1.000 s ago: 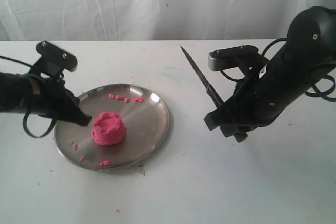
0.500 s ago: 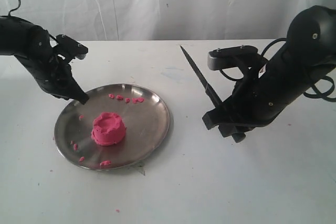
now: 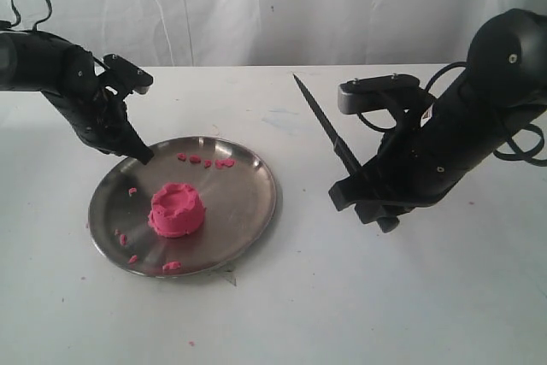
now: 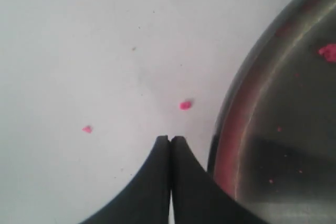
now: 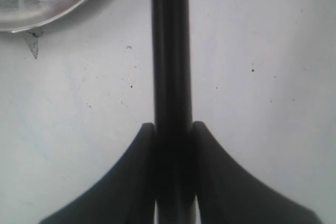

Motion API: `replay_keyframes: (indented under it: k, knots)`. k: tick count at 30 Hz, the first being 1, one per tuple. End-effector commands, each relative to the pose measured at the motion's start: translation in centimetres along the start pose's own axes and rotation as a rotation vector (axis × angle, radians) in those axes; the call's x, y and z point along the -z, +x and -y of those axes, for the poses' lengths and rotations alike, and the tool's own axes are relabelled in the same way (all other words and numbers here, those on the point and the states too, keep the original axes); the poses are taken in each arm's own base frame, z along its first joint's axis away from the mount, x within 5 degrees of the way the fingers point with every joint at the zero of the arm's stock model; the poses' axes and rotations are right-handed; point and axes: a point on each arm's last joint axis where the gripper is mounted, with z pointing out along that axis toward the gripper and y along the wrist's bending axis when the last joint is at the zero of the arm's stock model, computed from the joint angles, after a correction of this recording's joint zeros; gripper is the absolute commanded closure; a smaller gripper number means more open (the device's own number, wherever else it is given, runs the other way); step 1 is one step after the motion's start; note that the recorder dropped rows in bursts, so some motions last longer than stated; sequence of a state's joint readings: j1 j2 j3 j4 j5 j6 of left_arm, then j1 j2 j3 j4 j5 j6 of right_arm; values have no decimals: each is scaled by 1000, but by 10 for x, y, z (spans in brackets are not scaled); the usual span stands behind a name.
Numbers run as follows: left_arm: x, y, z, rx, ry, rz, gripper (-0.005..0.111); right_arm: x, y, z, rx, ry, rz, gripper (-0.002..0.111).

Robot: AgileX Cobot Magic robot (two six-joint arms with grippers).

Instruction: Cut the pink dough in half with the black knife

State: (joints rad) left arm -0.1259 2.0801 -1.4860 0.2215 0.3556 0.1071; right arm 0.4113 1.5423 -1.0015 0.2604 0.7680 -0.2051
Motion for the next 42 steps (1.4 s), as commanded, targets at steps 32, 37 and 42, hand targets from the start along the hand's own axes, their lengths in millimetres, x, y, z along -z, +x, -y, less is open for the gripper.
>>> replay_keyframes:
  k: [32, 37, 42]
  knots:
    - [89, -20, 26, -20, 117, 54, 107, 7, 8, -10, 330, -53, -90, 108]
    - [135, -2, 61, -13, 484, 85, 107, -4, 15, -42, 512, -84, -86, 108]
    - [140, 29, 83, -29, 617, 146, 107, -27, 14, -48, 528, -89, -132, 108]
